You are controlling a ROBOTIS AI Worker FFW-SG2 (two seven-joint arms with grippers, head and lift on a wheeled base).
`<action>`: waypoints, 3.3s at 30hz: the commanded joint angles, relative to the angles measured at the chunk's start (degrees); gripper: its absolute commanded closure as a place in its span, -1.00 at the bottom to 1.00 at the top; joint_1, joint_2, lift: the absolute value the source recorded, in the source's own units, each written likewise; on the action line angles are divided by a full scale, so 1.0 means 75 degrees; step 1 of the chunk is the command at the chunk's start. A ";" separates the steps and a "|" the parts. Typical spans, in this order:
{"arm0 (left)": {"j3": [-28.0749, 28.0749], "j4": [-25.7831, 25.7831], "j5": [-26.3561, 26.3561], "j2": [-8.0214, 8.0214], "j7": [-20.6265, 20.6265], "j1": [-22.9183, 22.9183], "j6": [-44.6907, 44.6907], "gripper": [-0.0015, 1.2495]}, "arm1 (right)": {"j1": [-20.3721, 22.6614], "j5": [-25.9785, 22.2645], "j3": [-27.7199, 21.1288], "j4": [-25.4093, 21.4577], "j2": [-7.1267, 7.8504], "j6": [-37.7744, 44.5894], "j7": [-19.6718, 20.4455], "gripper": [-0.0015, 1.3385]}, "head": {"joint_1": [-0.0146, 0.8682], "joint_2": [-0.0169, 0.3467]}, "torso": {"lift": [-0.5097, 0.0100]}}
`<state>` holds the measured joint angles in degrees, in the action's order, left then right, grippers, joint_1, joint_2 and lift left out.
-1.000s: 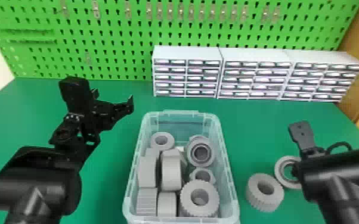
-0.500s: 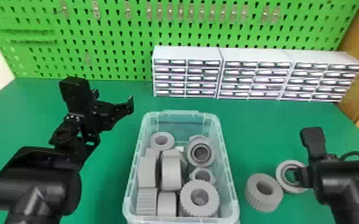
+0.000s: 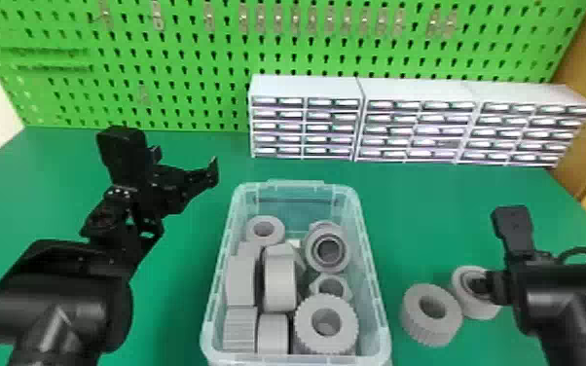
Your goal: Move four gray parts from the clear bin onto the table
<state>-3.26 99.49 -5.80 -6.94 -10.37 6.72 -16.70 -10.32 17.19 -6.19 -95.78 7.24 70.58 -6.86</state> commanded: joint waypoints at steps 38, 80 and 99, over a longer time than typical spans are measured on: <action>0.0037 -0.0011 0.0011 -0.0001 0.0000 -0.0017 -0.0012 -0.80 | -0.0863 -0.1015 0.2759 -0.1924 0.0581 0.0656 0.0000 -0.22 | 0.59 -0.76 | 0.77; 0.0201 -0.0011 0.0351 0.0022 -0.0187 0.0007 -0.0176 -0.80 | -0.0968 -1.0496 0.2443 -0.2100 0.1811 0.0902 0.2801 -0.22 | 0.59 -0.76 | 0.77; 0.0166 -0.0011 0.0421 -0.0001 -0.0363 0.0054 -0.0387 -0.80 | -0.0335 -1.3871 0.2267 -0.2241 0.2550 0.0902 0.5660 -0.22 | 0.59 -0.76 | 0.77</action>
<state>-1.90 99.40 -2.69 -6.94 -13.05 7.03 -19.44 -13.19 -85.75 11.10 -112.59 26.22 77.34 34.70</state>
